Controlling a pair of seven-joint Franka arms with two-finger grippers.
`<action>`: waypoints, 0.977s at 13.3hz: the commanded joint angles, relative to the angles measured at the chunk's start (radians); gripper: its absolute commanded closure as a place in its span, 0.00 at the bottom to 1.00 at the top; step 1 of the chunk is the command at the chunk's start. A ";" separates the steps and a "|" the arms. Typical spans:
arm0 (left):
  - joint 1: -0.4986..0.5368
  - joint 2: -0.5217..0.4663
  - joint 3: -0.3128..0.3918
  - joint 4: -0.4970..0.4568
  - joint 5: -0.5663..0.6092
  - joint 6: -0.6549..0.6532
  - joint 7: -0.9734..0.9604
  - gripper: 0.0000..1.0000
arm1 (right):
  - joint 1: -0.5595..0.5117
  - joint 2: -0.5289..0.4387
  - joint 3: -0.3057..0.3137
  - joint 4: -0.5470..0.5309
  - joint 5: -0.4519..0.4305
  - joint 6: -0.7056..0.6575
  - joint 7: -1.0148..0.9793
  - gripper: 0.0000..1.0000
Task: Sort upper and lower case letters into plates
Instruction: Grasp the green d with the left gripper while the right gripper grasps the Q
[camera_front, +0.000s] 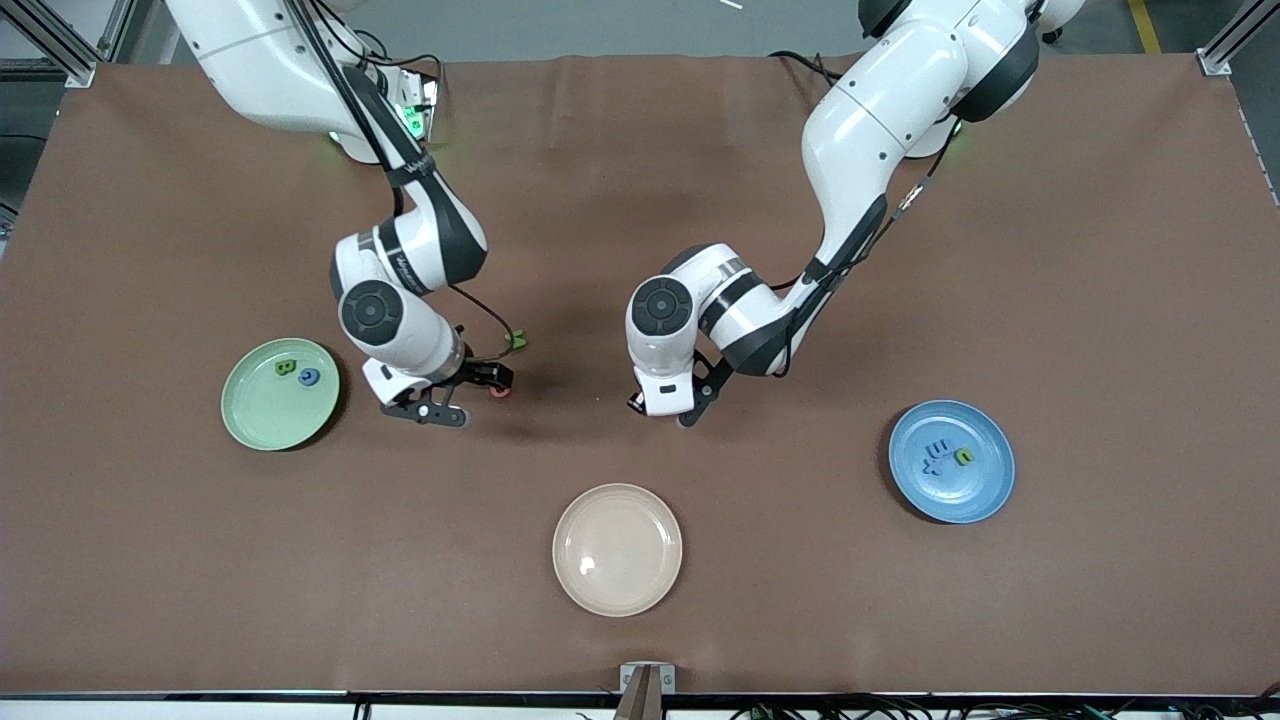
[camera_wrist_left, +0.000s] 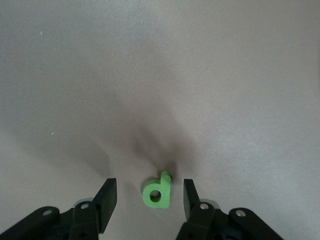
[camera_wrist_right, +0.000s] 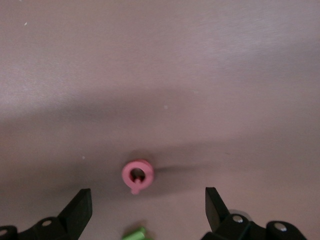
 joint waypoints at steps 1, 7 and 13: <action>-0.012 0.018 0.010 0.019 -0.015 -0.006 -0.008 0.38 | 0.037 0.053 -0.009 0.020 0.022 0.048 0.041 0.01; -0.029 0.018 0.008 0.023 -0.015 -0.003 -0.007 0.38 | 0.055 0.095 -0.010 0.011 0.020 0.085 0.042 0.21; -0.028 0.033 0.008 0.022 -0.014 0.006 0.001 0.45 | 0.051 0.106 -0.012 0.011 0.013 0.088 0.038 0.51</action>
